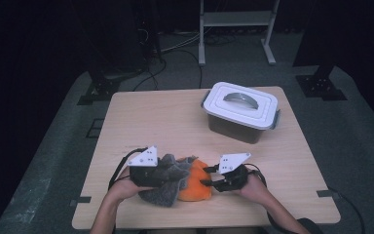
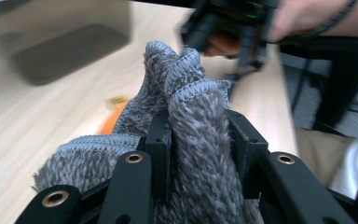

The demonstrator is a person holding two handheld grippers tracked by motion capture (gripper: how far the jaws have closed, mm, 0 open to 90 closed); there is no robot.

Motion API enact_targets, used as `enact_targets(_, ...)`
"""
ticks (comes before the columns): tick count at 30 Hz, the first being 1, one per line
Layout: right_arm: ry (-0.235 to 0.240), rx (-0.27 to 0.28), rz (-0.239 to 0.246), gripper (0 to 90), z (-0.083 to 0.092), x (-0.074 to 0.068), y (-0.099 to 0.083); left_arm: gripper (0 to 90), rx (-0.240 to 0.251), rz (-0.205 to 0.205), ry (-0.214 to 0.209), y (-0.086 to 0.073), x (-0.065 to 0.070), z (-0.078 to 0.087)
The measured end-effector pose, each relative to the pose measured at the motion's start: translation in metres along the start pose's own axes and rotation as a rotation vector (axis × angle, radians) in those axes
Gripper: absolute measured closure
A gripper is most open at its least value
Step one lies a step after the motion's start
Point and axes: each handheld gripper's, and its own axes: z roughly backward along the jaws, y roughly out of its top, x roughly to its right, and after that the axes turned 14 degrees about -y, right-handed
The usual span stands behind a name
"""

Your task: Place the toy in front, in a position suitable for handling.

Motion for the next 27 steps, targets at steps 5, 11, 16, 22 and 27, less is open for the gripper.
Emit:
enact_targets(5,0.056,-0.015,0.023,54.8,0.003,-0.003,0.002,64.8,-0.048,0.046,-0.023,-0.010,-0.003,-0.008)
enact_targets(11,0.065,0.064,-0.105,41.3,0.021,0.018,0.008,65.4,-0.093,0.018,-0.079,-0.013,0.002,-0.009)
enact_targets(16,0.075,-0.022,-0.130,40.7,0.005,0.010,0.003,64.6,-0.112,0.008,-0.165,-0.012,0.006,-0.012)
enact_targets(22,0.070,-0.021,-0.101,52.2,0.008,0.006,0.005,63.8,-0.016,-0.008,-0.074,-0.002,0.005,-0.005)
enact_targets(27,0.073,0.011,-0.001,55.1,0.012,-0.005,0.012,62.6,-0.065,-0.001,-0.085,-0.001,0.006,-0.022)
